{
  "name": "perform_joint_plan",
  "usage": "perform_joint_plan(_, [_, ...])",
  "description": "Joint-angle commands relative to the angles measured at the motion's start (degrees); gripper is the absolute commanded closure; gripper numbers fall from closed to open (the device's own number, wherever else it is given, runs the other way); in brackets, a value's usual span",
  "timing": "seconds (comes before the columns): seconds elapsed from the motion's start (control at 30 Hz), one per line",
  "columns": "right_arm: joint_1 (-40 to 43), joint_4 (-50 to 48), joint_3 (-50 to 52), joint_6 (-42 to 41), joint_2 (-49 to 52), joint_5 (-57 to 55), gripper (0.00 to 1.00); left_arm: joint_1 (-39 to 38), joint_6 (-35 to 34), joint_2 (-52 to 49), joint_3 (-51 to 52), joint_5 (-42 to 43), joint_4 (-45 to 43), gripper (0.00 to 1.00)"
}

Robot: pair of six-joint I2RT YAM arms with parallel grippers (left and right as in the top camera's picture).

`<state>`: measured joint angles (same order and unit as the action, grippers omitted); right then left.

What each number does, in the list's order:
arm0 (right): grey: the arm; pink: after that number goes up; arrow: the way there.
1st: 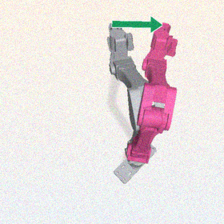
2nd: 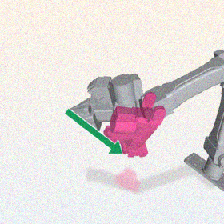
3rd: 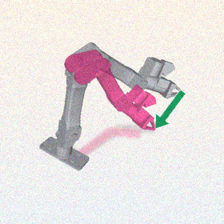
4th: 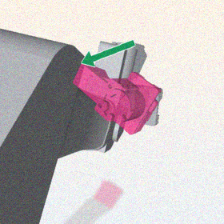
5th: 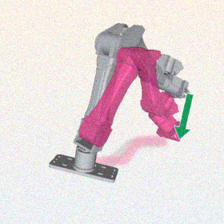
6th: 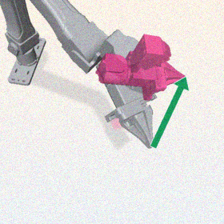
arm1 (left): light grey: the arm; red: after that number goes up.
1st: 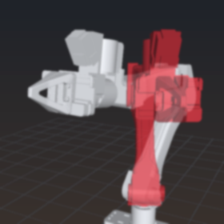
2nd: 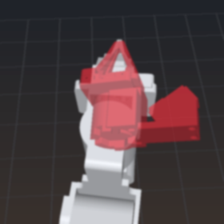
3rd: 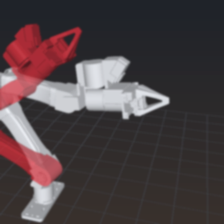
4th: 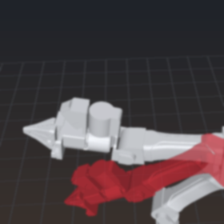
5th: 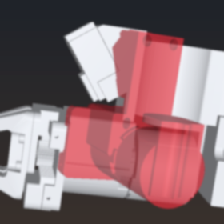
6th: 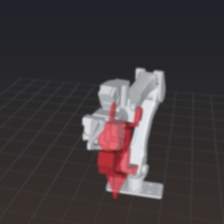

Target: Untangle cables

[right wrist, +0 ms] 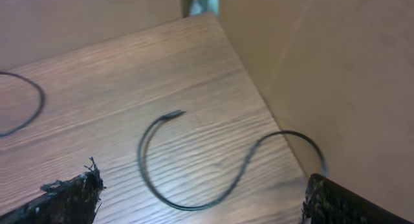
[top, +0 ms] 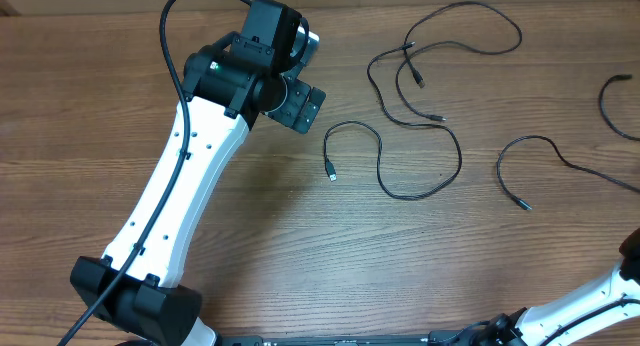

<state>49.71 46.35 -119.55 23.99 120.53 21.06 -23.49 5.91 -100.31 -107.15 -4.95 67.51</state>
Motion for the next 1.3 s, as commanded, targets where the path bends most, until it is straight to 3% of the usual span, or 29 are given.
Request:
perform_joint_plan(0.0, [-0.87,0.37,-0.42,-0.2,0.04,6.49,0.0,0.31,-0.81,-0.2,0.15,0.52,-0.22,0.0])
perform_joint_plan(0.27, [-8.2,5.57,-0.42,5.05,0.04,8.76,0.0,0.31,-0.81,-0.2,0.13,0.52,-0.22,0.0])
perform_joint_plan(0.8, [-27.12,20.9,-0.42,1.75,0.04,8.39,0.0,0.31,-0.81,-0.2,0.13,0.52,-0.22,0.0])
perform_joint_plan(0.87, [-28.5,21.88,-0.42,-1.42,0.04,8.37,0.0,0.31,-0.81,-0.2,0.13,0.52,-0.22,0.0])
perform_joint_plan(1.07, [-31.98,26.64,-0.42,-21.7,0.04,7.87,0.0,0.31,-0.81,-0.2,0.15,0.52,-0.22,0.01])
perform_joint_plan(1.27, [-39.04,32.26,-0.39,-26.43,0.04,-1.31,0.0,0.31,-0.81,-0.2,0.13,0.52,-0.22,0.0])
